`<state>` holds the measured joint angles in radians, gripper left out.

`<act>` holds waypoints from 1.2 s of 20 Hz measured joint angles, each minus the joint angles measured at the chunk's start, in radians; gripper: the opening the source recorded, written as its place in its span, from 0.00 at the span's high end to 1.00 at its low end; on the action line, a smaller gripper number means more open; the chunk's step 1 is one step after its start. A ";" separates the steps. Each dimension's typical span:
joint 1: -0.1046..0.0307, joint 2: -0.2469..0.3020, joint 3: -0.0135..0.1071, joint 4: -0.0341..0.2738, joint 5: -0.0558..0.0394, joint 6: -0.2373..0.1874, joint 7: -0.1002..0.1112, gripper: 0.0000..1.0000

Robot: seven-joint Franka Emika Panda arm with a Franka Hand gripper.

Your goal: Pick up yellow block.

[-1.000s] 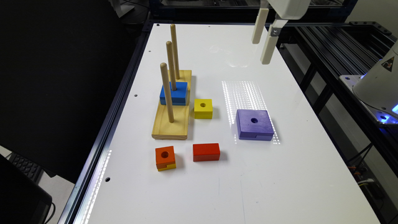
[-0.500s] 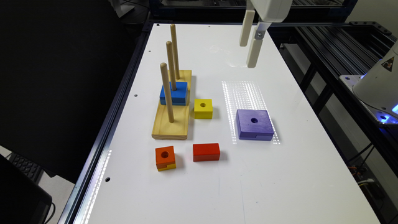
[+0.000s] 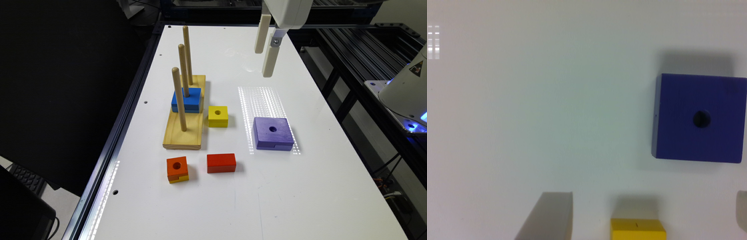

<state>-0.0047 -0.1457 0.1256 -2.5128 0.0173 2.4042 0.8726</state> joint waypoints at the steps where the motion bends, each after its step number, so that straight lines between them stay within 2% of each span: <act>1: 0.000 0.002 0.001 0.004 0.0000 0.000 0.001 0.00; 5: 0.000 0.028 0.001 0.031 0.0000 0.000 0.002 0.00; 14: -0.006 0.112 0.001 0.115 0.0000 0.000 0.002 0.00; 18: -0.007 0.124 0.000 0.127 0.0000 0.000 0.002 0.00; 24: -0.016 0.129 -0.001 0.136 -0.0007 0.000 0.001 0.00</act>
<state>-0.0205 -0.0164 0.1245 -2.3766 0.0165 2.4042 0.8736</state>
